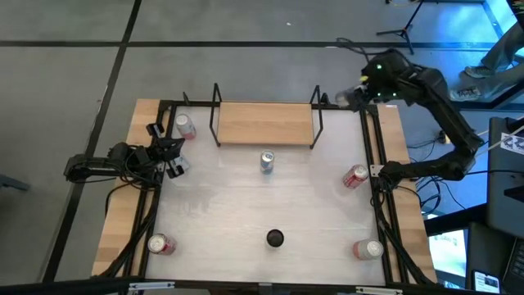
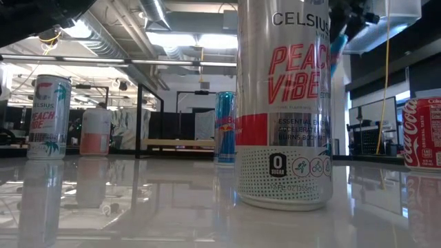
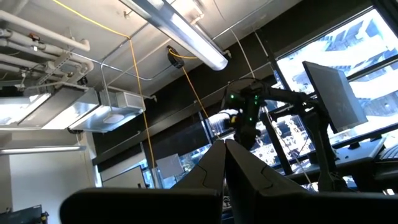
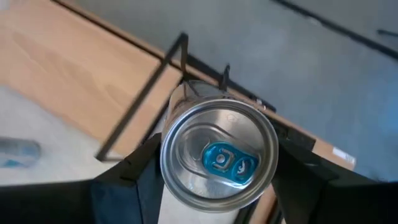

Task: Place canned beverage on shelf
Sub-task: Put the right blue soda can on the shelf, then put the blue soda can on the shelf

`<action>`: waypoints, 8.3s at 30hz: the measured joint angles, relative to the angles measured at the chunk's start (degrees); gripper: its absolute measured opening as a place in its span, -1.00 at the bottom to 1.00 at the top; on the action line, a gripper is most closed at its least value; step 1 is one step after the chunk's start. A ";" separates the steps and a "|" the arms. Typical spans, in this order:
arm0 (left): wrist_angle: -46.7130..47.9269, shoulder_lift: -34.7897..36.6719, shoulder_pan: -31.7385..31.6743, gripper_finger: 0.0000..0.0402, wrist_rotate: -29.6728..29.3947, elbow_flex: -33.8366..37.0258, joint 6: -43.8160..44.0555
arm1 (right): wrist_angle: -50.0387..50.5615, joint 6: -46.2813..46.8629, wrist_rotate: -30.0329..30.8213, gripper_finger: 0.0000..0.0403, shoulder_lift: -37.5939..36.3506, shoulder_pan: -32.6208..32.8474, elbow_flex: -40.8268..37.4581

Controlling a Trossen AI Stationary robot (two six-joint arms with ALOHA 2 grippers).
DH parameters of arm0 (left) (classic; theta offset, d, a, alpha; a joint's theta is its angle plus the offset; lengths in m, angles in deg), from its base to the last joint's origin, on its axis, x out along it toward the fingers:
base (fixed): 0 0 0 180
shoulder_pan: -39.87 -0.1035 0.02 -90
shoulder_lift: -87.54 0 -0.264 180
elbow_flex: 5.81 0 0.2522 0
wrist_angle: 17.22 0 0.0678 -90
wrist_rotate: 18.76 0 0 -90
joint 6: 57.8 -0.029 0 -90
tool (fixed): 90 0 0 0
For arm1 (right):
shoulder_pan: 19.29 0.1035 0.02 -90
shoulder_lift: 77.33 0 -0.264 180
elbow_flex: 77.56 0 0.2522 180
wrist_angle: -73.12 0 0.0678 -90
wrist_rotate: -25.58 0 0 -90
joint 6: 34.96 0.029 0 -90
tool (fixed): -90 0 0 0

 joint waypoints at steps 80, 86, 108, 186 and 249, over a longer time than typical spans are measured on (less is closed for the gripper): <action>-0.15 0.02 0.00 -0.97 -0.20 0.00 1.07 | 5.46 -7.14 -4.07 0.13 54.76 4.81 33.73; -0.17 0.02 0.00 -0.97 -0.20 0.00 1.01 | 5.02 -7.91 -4.07 0.13 54.75 4.81 33.51; -0.20 0.02 -0.01 -0.97 -0.19 0.00 0.98 | 7.52 -9.31 -4.51 0.61 55.01 4.87 36.45; -0.37 0.02 -0.02 -0.97 0.04 0.00 1.16 | -11.59 -17.66 -6.91 0.61 47.93 40.46 17.26; -0.34 0.01 -0.01 -0.97 0.05 0.02 1.16 | -6.13 -19.61 -2.94 0.12 39.55 40.29 18.35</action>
